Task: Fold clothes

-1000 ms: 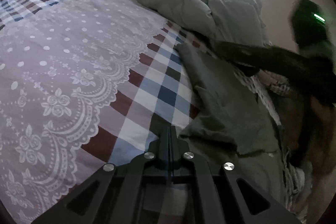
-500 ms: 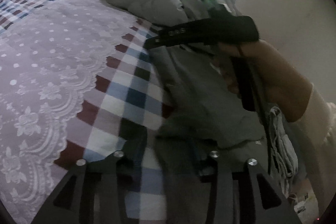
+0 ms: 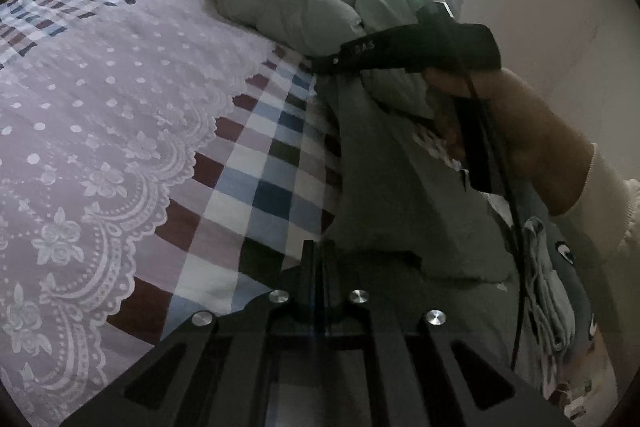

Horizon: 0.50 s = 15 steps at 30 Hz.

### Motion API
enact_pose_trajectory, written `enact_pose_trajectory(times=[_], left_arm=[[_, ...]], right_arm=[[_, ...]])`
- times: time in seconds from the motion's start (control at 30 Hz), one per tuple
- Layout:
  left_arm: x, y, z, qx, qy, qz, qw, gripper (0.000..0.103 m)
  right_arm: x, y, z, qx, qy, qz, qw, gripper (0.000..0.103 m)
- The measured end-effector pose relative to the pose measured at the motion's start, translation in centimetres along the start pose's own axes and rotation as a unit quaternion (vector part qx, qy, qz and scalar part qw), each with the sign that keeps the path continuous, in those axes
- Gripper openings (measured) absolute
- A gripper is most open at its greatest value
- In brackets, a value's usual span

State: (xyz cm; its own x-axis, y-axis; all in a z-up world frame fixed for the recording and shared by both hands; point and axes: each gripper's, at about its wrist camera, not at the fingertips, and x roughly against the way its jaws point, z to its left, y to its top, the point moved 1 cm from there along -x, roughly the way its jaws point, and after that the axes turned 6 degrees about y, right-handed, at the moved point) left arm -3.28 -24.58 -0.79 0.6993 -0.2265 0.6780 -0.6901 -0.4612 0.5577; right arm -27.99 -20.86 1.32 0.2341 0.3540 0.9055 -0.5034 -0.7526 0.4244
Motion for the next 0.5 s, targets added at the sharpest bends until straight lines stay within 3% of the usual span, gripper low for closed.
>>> enact_pose_trajectory(times=[0.07, 0.33, 0.5], left_arm=[[0.0, 0.0, 0.3, 0.012, 0.001, 0.000, 0.9999, 0.000], [-0.3, -0.1, 0.9, 0.031, 0.017, 0.019, 0.9992, 0.000], [-0.7, 0.1, 0.8, 0.028, 0.021, 0.027, 0.9990, 0.001]], right_arm=[[0.7, 0.4, -0.9, -0.015, -0.012, -0.022, 1.000, 0.000], [-1.4, 1.5, -1.2, -0.026, -0.059, -0.027, 0.998, 0.000], [-2.2, 1.7, -0.9, -0.039, -0.058, -0.032, 0.997, 0.000]])
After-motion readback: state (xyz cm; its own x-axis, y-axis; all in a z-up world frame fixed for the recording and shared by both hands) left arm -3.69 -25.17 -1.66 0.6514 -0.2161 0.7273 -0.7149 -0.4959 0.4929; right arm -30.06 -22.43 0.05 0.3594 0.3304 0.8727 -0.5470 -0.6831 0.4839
